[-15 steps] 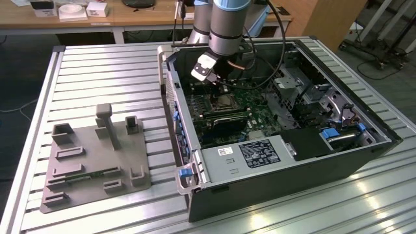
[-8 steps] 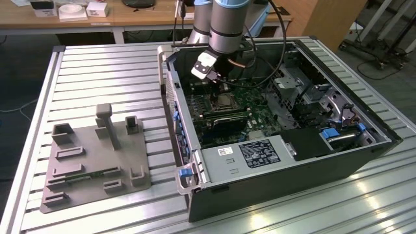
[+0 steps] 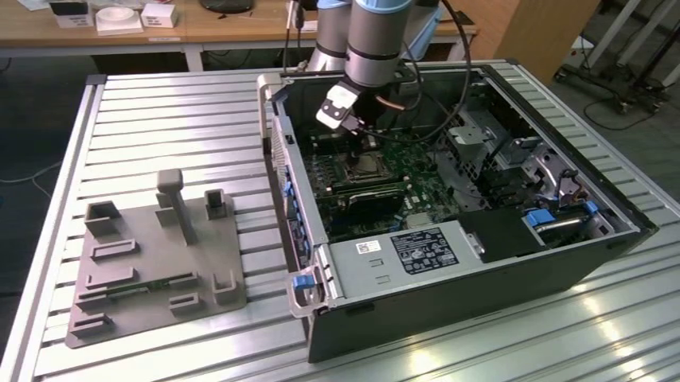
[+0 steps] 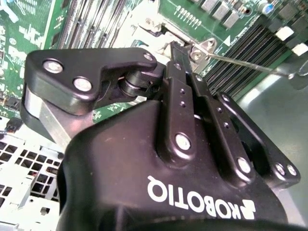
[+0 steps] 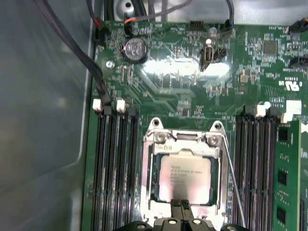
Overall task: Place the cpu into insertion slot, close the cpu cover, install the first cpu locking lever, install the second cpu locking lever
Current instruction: 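Close the cpu cover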
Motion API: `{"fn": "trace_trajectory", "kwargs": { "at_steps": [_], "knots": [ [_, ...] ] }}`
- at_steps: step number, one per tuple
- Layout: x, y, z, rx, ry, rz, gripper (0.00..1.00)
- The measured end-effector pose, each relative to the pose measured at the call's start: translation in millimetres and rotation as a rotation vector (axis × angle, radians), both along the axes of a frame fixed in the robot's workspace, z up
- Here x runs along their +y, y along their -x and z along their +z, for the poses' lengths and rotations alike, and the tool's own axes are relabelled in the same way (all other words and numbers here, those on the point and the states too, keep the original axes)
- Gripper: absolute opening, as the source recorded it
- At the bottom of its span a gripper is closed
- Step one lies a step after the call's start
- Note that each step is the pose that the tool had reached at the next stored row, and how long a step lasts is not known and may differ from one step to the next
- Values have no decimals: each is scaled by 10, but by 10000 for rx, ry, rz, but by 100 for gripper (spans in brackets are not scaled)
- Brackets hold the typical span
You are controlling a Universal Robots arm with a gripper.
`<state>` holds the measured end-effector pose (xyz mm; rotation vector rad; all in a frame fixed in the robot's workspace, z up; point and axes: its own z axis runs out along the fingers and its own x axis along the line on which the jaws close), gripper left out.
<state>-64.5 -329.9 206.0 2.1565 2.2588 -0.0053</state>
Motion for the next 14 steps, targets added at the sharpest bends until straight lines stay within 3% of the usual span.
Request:
{"fn": "trace_trajectory", "kwargs": {
  "at_steps": [6,14],
  "knots": [
    [1,-161,-4,0,-1,1,10],
    [1,-180,36,-5,-3,1,10]
  ]
}}
